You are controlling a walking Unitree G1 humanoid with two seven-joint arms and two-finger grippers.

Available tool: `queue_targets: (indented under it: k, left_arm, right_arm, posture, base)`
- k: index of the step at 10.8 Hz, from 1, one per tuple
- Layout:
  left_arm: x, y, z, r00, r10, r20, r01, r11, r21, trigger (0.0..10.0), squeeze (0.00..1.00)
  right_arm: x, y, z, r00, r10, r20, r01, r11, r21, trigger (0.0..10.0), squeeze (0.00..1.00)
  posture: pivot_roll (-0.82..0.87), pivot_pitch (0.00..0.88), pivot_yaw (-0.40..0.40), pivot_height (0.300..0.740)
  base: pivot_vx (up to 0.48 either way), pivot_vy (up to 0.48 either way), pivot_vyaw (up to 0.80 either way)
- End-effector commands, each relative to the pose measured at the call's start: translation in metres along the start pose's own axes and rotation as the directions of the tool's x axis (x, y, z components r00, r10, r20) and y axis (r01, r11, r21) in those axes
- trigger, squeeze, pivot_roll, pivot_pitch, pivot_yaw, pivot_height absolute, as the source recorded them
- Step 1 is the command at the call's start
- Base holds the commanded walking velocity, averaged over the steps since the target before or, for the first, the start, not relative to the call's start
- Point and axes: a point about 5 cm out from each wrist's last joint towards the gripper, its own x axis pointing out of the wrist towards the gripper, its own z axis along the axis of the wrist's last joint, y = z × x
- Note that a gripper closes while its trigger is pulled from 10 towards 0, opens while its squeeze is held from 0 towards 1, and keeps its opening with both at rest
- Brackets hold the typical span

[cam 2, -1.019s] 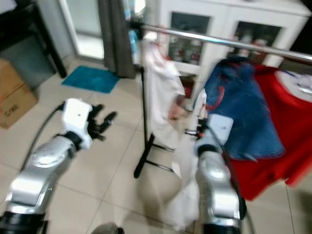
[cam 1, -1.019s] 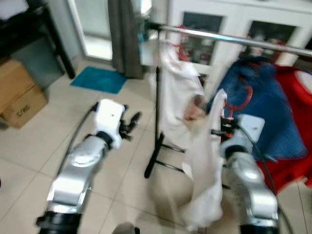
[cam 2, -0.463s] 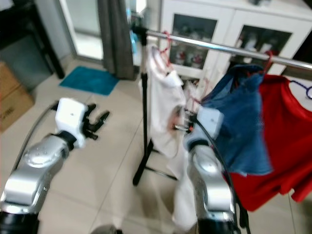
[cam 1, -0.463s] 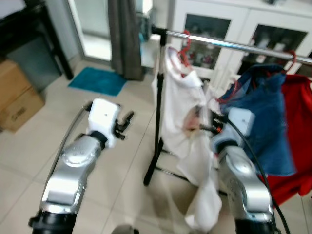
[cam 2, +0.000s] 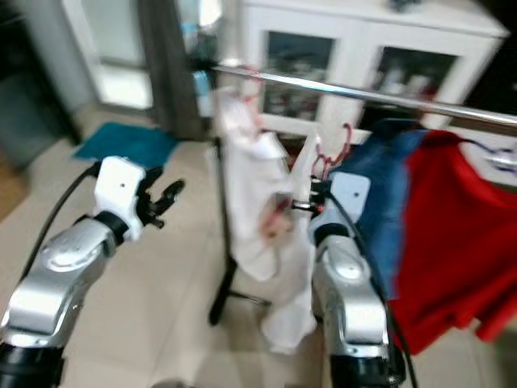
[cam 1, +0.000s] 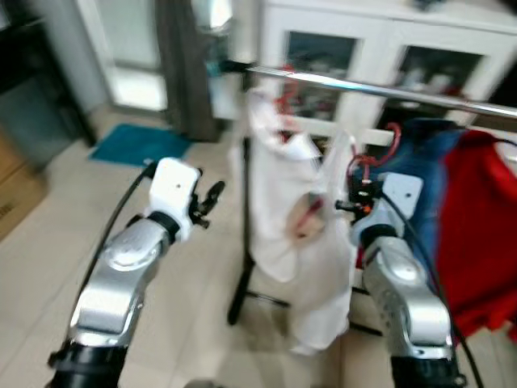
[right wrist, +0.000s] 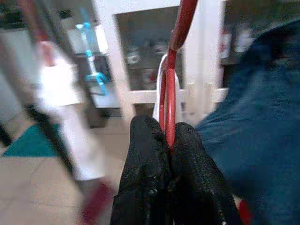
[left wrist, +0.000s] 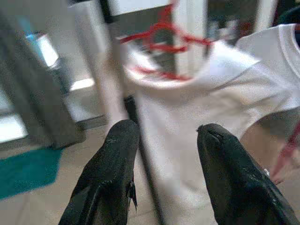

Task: Hang hanger

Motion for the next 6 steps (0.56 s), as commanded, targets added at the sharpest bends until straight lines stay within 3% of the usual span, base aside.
queue_targets:
  k: [1, 6]
  left_arm:
    - [0.002, -0.004, 0.004, 0.999, -0.036, 0.012, 0.035, 0.999, 0.024, 10.0, 0.12]
    - [0.003, -0.006, 0.006, 0.999, -0.04, 0.022, 0.039, 0.999, 0.034, 10.0, 0.12]
  right_arm:
    - [0.001, -0.002, 0.009, 0.999, -0.004, 0.04, 0.005, 1.0, -0.007, 10.0, 0.0]
    - [0.007, 0.009, 0.013, 0.994, 0.103, 0.039, -0.1, 0.993, -0.069, 10.0, 0.0]
  posture:
    - [0.09, 0.044, -0.001, 0.74]
    - [0.09, 0.046, -0.012, 0.74]
  base:
    - [0.326, 0.0, 0.0]
    - [0.327, 0.0, 0.0]
